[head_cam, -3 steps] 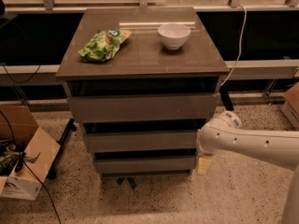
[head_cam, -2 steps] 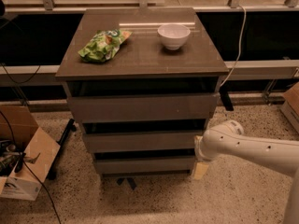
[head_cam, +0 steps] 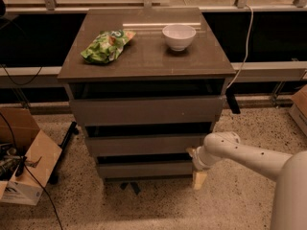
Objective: Open bottom drawer
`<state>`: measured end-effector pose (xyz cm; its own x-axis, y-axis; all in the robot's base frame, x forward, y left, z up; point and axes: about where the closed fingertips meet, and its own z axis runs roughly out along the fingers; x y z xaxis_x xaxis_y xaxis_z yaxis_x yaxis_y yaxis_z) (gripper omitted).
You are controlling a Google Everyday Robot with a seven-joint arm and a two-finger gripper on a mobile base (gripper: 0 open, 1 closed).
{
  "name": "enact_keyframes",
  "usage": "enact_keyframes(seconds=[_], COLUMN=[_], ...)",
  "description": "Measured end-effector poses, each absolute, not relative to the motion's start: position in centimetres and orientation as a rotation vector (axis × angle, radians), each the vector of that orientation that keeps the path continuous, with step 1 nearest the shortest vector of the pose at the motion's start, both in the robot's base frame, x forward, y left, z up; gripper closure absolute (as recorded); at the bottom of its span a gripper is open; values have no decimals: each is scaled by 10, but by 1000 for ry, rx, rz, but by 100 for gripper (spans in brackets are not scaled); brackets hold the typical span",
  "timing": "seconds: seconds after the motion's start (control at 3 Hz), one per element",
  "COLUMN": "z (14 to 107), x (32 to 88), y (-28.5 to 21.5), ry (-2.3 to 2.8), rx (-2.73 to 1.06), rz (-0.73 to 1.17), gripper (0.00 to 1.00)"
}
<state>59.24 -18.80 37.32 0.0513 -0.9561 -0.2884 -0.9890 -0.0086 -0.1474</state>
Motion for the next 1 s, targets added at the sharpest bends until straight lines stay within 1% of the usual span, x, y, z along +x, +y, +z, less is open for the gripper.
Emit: enact_keyframes(seconds=[0.33,1.0], z=[346,321], x=[598,596], y=[-183,-184], ry=[1925,1978], rx=[-2055,-2026], rz=[227,192], gripper=[0,0])
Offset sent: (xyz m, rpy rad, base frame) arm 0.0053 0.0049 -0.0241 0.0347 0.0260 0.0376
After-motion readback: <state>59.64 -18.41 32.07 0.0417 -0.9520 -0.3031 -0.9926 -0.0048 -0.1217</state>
